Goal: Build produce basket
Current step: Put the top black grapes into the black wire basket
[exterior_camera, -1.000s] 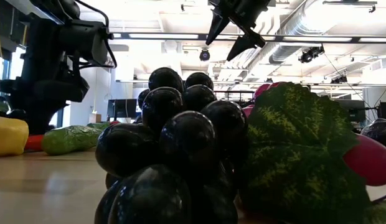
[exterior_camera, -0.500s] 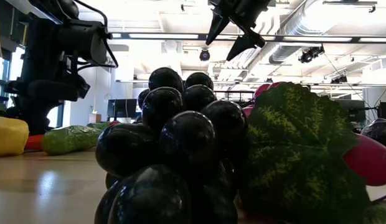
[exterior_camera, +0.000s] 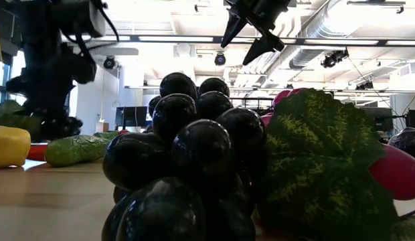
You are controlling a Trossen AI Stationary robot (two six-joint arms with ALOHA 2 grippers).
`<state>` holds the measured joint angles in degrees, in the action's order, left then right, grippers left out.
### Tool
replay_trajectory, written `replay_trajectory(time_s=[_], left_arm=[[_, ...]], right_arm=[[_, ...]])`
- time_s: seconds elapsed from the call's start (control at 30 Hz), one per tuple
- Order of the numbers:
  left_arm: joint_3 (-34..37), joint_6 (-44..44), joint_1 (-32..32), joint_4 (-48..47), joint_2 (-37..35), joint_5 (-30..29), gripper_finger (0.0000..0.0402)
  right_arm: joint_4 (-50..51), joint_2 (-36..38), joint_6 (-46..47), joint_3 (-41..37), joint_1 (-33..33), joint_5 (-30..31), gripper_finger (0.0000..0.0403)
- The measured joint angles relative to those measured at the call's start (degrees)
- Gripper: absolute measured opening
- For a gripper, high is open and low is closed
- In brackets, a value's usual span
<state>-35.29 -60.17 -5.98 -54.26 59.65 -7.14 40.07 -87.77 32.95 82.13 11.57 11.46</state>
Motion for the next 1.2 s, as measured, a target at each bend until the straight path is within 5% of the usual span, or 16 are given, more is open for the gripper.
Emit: replay_trajectory(time_s=[0.53,1.2], left_arm=[[-0.11,7.50,-4.23,22.25,-15.85,-8.94,0.0051],[-0.17,35.46,-17.87,51.29,-6.89,-1.95,0.0051]], right_arm=[[1.05,0.00,3.11,0.00,-1.52,-3.17,0.0380],[3.86,0.00,14.12,0.00,-12.26,-2.04,0.0380]])
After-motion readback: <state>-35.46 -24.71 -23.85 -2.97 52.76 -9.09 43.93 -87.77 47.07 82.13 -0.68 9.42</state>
